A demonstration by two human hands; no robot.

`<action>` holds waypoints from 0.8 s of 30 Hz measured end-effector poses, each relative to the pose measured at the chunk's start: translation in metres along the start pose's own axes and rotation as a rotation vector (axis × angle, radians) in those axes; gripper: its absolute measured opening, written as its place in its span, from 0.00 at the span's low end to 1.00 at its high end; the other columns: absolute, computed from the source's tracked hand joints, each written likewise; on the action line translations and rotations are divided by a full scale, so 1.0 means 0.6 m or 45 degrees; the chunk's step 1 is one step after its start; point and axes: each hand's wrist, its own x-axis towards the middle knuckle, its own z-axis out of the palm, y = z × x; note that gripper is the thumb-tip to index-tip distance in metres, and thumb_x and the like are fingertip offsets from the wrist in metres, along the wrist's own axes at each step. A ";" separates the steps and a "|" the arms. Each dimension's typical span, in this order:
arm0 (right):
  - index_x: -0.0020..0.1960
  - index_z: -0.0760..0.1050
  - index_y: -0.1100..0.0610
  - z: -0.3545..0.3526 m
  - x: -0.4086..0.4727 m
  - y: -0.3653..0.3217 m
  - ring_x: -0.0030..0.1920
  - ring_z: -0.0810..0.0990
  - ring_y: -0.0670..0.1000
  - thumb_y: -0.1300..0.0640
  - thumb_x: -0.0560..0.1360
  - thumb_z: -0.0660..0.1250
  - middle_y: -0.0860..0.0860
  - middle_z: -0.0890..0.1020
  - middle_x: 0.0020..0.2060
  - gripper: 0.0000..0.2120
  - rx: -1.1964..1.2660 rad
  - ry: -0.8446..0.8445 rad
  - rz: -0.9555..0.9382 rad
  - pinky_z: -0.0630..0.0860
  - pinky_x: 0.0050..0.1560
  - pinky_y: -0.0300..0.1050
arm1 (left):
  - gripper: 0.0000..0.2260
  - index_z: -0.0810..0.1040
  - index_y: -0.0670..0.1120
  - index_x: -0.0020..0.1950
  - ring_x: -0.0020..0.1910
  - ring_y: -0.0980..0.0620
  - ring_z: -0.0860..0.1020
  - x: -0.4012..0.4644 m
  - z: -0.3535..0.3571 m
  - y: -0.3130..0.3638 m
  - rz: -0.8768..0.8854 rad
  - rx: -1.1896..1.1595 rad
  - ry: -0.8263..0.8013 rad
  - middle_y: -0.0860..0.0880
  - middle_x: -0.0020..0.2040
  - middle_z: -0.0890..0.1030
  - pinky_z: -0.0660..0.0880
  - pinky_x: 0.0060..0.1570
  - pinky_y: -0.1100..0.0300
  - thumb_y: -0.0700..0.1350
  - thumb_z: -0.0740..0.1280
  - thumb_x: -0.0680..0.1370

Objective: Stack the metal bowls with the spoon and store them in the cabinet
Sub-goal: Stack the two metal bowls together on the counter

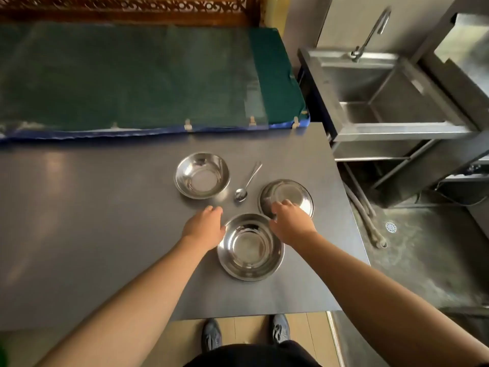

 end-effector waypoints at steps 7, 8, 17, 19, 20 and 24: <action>0.64 0.72 0.58 0.064 -0.021 0.027 0.59 0.77 0.64 0.59 0.78 0.64 0.58 0.75 0.62 0.15 0.118 -0.138 0.085 0.79 0.53 0.58 | 0.16 0.73 0.43 0.66 0.61 0.39 0.77 -0.020 0.059 -0.003 -0.172 -0.139 -0.028 0.42 0.64 0.77 0.75 0.57 0.47 0.44 0.66 0.79; 0.64 0.71 0.58 0.069 -0.021 0.029 0.58 0.78 0.64 0.59 0.78 0.64 0.58 0.75 0.62 0.14 0.137 -0.131 0.077 0.79 0.52 0.59 | 0.16 0.73 0.43 0.65 0.60 0.38 0.77 -0.022 0.067 -0.003 -0.191 -0.178 -0.007 0.42 0.63 0.77 0.75 0.57 0.47 0.43 0.67 0.79; 0.67 0.71 0.60 0.107 -0.015 0.053 0.57 0.80 0.63 0.58 0.81 0.62 0.60 0.80 0.59 0.15 0.410 -0.124 0.219 0.76 0.54 0.52 | 0.14 0.77 0.46 0.64 0.54 0.41 0.80 -0.034 0.100 0.004 -0.434 -0.518 0.082 0.45 0.53 0.84 0.73 0.51 0.55 0.38 0.66 0.78; 0.67 0.72 0.60 0.102 -0.010 0.054 0.57 0.81 0.62 0.55 0.82 0.62 0.59 0.81 0.59 0.16 0.454 -0.113 0.201 0.75 0.52 0.49 | 0.15 0.77 0.46 0.64 0.54 0.42 0.80 -0.038 0.095 0.007 -0.471 -0.544 0.104 0.45 0.53 0.85 0.74 0.51 0.55 0.38 0.65 0.78; 0.67 0.72 0.60 0.097 -0.008 0.054 0.57 0.81 0.62 0.54 0.82 0.62 0.59 0.81 0.59 0.16 0.473 -0.100 0.174 0.75 0.51 0.48 | 0.15 0.77 0.46 0.64 0.53 0.42 0.81 -0.040 0.092 0.009 -0.487 -0.554 0.118 0.45 0.52 0.85 0.75 0.51 0.55 0.38 0.65 0.78; 0.65 0.74 0.57 0.069 0.004 0.051 0.56 0.80 0.61 0.50 0.83 0.60 0.57 0.81 0.57 0.16 0.506 -0.079 0.070 0.76 0.52 0.48 | 0.14 0.78 0.48 0.63 0.47 0.41 0.83 -0.056 0.072 0.013 -0.590 -0.671 0.207 0.47 0.51 0.85 0.80 0.52 0.50 0.39 0.65 0.78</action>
